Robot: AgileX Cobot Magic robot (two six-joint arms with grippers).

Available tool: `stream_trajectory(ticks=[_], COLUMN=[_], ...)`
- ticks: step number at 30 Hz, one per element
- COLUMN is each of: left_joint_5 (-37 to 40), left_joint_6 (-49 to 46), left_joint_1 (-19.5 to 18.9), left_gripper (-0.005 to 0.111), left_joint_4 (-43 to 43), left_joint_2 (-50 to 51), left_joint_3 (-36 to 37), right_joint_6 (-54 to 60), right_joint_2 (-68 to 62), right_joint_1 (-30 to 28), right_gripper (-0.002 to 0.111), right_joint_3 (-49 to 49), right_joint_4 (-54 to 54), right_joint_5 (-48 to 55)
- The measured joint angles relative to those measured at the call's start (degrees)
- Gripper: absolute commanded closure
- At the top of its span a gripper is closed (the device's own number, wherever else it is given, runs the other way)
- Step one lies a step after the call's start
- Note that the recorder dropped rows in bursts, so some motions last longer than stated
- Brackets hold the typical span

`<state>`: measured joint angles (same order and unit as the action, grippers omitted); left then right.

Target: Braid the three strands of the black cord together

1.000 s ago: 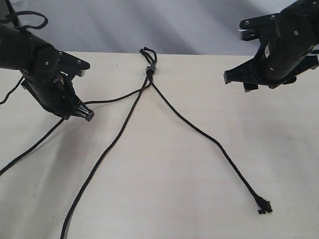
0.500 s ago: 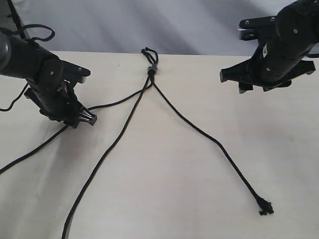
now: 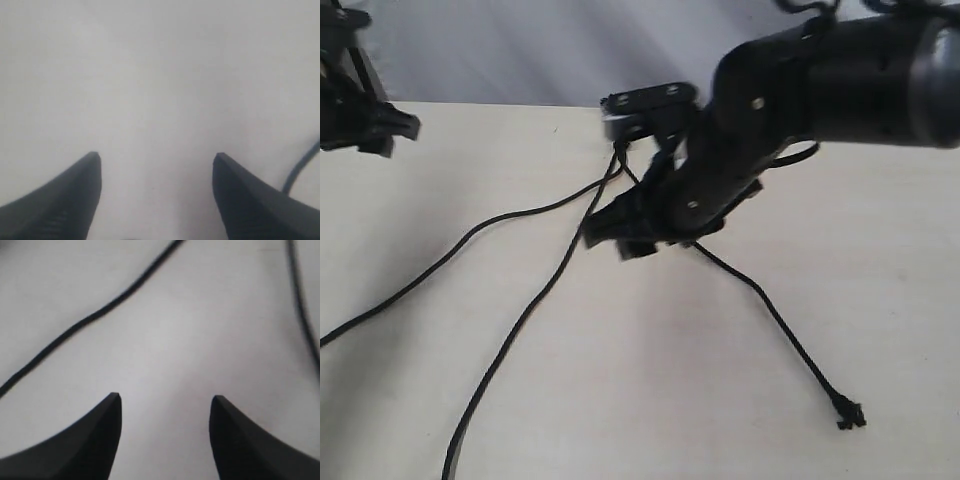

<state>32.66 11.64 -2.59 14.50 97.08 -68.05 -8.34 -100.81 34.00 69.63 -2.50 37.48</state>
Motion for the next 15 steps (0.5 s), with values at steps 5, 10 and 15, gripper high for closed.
stream_trajectory(ticks=[5, 10, 15], left_joint_5=[0.2, -0.4, -0.6], left_joint_6=[0.3, 0.3, 0.3], left_joint_1=[-4.1, -4.4, -4.4], left_gripper=[0.046, 0.046, 0.046], left_joint_4=[-0.5, -0.5, -0.5], left_joint_2=[-3.3, -3.8, -3.8], left_joint_3=[1.0, 2.4, 2.4], right_joint_6=[0.2, -0.5, -2.3], right_joint_2=[-8.5, -19.6, -28.2], right_joint_1=[11.5, 18.0, 20.3], right_gripper=[0.057, 0.057, 0.057], right_joint_3=[8.3, 20.1, 30.0], right_joint_4=[-0.6, -0.9, -0.9], right_joint_5=[2.5, 9.7, 16.6])
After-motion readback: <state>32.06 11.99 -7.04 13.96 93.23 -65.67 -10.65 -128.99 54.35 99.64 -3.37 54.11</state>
